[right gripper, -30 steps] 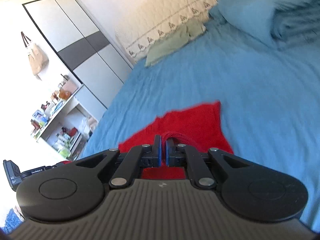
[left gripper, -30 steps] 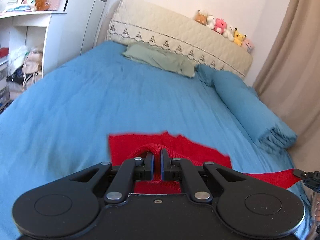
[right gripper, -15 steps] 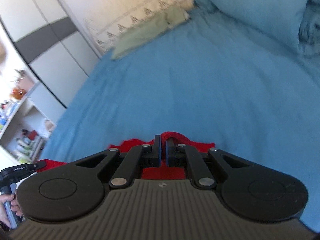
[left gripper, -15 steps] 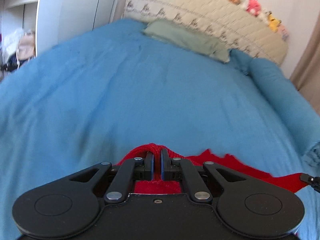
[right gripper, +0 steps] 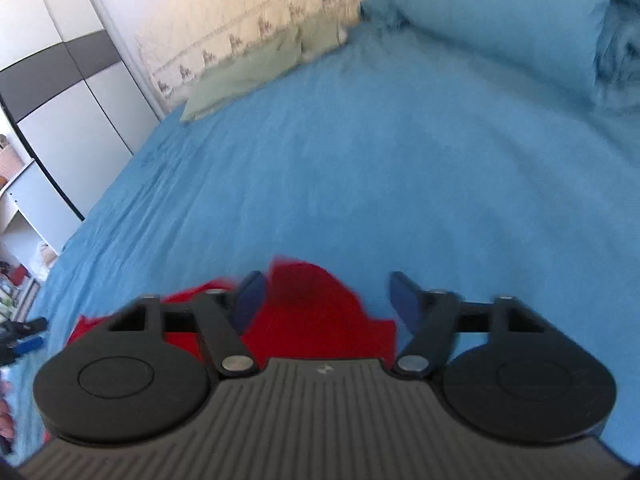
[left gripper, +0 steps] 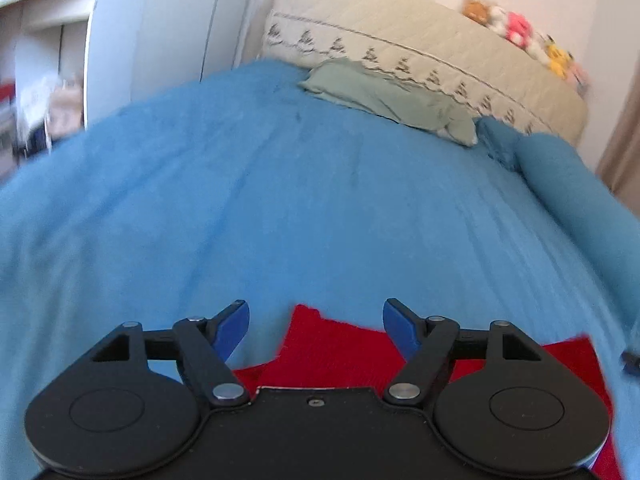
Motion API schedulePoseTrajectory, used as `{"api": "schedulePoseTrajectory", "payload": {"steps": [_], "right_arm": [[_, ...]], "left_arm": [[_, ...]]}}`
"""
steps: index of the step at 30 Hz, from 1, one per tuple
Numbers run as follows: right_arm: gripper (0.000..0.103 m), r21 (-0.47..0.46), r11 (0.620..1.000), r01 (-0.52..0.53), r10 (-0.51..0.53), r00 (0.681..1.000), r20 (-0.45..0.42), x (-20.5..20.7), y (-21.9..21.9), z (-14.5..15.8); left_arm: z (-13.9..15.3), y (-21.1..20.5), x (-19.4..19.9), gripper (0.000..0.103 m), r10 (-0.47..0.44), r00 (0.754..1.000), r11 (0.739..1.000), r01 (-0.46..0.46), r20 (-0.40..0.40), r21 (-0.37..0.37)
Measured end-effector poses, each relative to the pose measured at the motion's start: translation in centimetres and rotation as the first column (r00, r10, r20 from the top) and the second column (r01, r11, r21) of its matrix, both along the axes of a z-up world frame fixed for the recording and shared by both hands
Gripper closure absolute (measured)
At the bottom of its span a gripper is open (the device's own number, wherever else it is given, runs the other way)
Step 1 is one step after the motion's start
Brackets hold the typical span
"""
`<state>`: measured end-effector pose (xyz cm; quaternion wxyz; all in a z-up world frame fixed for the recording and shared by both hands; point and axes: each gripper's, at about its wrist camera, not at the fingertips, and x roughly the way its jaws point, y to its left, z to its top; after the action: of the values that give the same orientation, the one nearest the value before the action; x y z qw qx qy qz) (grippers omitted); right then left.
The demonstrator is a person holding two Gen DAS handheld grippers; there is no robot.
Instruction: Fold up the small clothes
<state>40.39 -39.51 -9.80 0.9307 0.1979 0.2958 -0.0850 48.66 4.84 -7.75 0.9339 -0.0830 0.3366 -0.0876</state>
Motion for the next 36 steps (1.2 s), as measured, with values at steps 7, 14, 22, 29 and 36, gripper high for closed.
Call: {"api": "schedulePoseTrajectory", "payload": {"steps": [7,14,22,29,36], "right_arm": [[0.019,-0.155,0.975,-0.157,0.156,0.988,-0.016,-6.9,1.6,1.3],[0.039,-0.16,0.961,-0.225,0.21,0.972,-0.104,-13.6,2.8,-1.3],[0.049,-0.144,0.969,-0.203,0.185,0.974,-0.128,-15.5,4.2,-3.1],[0.065,-0.146,0.973,-0.178,0.155,0.975,-0.158,-16.5,4.1,-4.0],[0.081,-0.193,0.961,-0.2,0.182,0.977,-0.107,-18.1,4.3,-2.5]], "left_arm": [[-0.3,2.9,-8.6,0.014,-0.077,0.997,0.992,0.075,0.019,0.104],[-3.8,5.4,-12.0,0.04,-0.074,0.99,0.994,0.083,-0.119,0.067],[-5.3,5.4,-13.3,0.056,-0.104,0.98,0.993,0.112,-0.17,0.033],[-5.6,4.5,-13.8,0.099,-0.167,0.967,0.985,0.171,-0.194,0.0],[-4.6,5.0,-15.6,0.1,-0.151,0.976,0.985,0.162,-0.158,0.058]]}}
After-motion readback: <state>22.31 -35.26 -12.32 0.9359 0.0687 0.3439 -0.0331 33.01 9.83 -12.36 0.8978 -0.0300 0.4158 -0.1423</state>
